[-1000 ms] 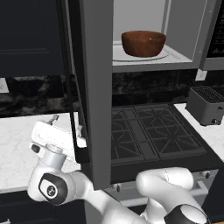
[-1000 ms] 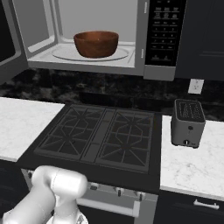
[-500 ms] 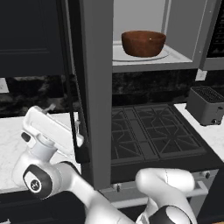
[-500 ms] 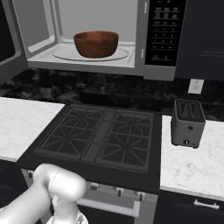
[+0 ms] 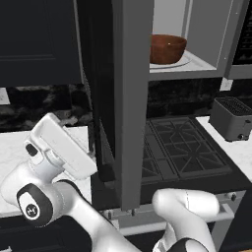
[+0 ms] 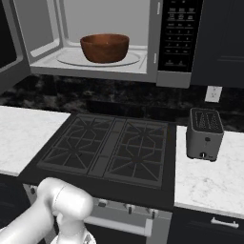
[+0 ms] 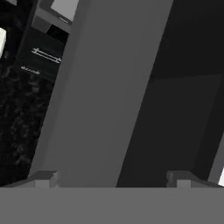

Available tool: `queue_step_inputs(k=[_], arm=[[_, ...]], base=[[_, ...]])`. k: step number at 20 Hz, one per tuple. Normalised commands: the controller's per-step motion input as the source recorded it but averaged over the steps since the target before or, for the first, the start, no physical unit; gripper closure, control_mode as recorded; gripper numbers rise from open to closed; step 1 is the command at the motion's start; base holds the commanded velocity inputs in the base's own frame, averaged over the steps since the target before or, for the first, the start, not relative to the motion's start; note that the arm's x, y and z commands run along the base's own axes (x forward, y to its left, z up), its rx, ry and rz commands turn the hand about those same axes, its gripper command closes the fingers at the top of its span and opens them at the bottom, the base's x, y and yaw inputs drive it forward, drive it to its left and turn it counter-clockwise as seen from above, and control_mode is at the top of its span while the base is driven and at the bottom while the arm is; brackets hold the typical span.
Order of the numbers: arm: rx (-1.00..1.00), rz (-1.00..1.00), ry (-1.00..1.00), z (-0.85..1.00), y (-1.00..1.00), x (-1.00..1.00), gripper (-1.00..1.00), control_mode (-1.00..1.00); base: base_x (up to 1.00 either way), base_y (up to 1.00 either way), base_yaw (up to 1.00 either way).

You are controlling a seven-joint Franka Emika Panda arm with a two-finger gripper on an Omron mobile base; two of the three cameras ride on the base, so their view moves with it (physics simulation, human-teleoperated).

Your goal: Pick the garlic from the sink and place it in the bowl. Then pick the bowl and place it in the microwave. Then close the microwave door and press the start button.

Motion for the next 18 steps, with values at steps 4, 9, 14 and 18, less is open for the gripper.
queue_step_inputs(k=[4, 9, 14, 18], arm=[[0.19, 0.05, -0.1, 0.32, -0.64, -0.54, -1.0, -1.0], [0.13, 0.15, 0.0, 0.4, -0.65, -0.25, -1.0, -1.0], [0.1, 0.19, 0.0, 0.25, -0.6, -0.24, -1.0, -1.0], [0.06, 0.24, 0.01, 0.08, -0.61, -0.1, -1.0, -1.0]], base=[[0.0, 0.0, 0.0], [0.0, 0.0, 0.0], [0.0, 0.0, 0.0], [0.0, 0.0, 0.0]])
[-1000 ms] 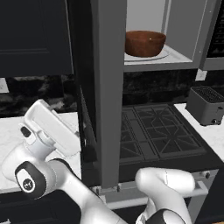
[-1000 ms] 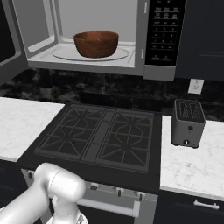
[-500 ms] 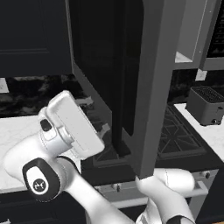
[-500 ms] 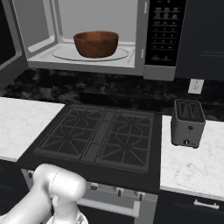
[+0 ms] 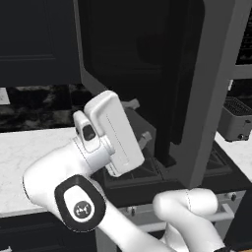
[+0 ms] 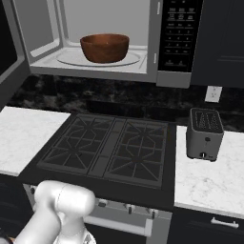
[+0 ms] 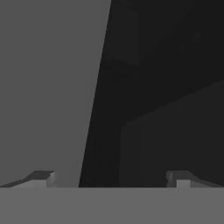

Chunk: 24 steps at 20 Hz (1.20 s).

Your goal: Pick the garlic from the sink and place it in the bowl. Then pick the bowl and place it in the microwave. Then close the microwave door and press the start button.

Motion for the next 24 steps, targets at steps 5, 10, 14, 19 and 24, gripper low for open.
queue_step_inputs(k=[5, 10, 14, 19, 24], arm=[[0.06, 0.28, 0.05, 0.0, -0.71, 0.1, -1.0, -1.0], [0.09, 0.31, 0.1, 0.01, -0.72, 0.54, -1.0, -1.0], [0.1, 0.4, 0.08, 0.03, -0.73, 0.71, -1.0, -1.0], [0.12, 0.48, 0.04, 0.02, -0.64, 0.7, -1.0, -1.0], [0.12, 0.51, 0.05, 0.0, -0.54, 0.73, -1.0, -1.0]], base=[[0.0, 0.0, 0.0], [0.0, 0.0, 0.0], [0.0, 0.0, 0.0], [0.0, 0.0, 0.0], [0.0, 0.0, 0.0]])
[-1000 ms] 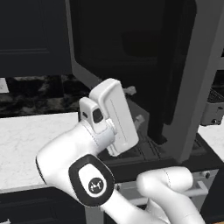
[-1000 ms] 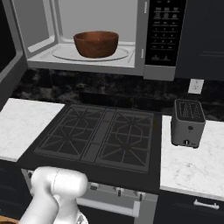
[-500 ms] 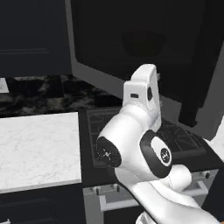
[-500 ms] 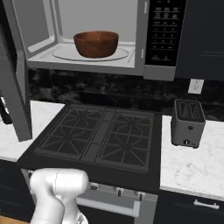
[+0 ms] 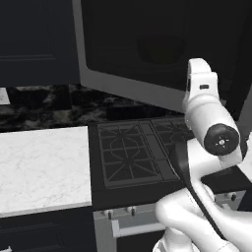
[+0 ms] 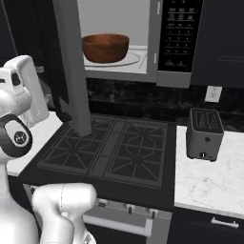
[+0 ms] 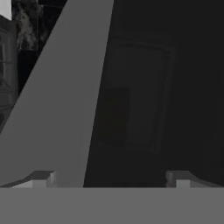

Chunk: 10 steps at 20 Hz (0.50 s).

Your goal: Pick the garlic from the sink and place it in the bowl. Then pick the bowl and place it in the microwave. Then close the microwave door and press the start button.

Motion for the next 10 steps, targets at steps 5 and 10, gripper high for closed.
queue_step_inputs(k=[5, 10], arm=[[0.1, 0.32, 0.19, 0.1, -0.26, 0.99, -1.0, -1.0], [0.03, 0.22, 0.24, 0.1, -0.2, 1.0, -1.0, -1.0]], base=[[0.0, 0.0, 0.0], [0.0, 0.0, 0.0]])
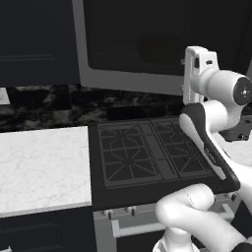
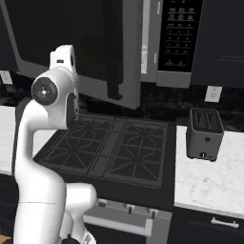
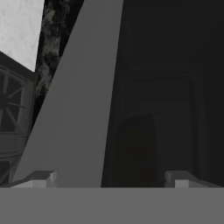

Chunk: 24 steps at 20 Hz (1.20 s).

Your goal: Pick the garlic from the sink and place it in the bowl. Then pick the bowl and place it in the microwave. Then close the microwave door and press the start button.

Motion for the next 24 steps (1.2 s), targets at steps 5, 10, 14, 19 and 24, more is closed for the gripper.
queue_step_inputs(k=[5, 10, 14, 19, 24], arm=[[0.02, 0.2, 0.21, 0.04, -0.14, 0.94, -1.0, -1.0], [0.0, 0.14, 0.12, 0.01, 0.0, 0.57, -1.0, -1.0], [0.0, 0.07, 0.0, -0.08, 0.0, 0.44, -1.0, -1.0], [0.0, 0.07, 0.0, -0.32, 0.0, 0.64, -1.0, -1.0], [0.0, 0.1, -0.01, -0.44, 0.0, 0.18, -1.0, -1.0]], base=[[0.0, 0.0, 0.0], [0.0, 0.0, 0.0], [0.0, 0.0, 0.0], [0.0, 0.0, 0.0], [0.0, 0.0, 0.0]])
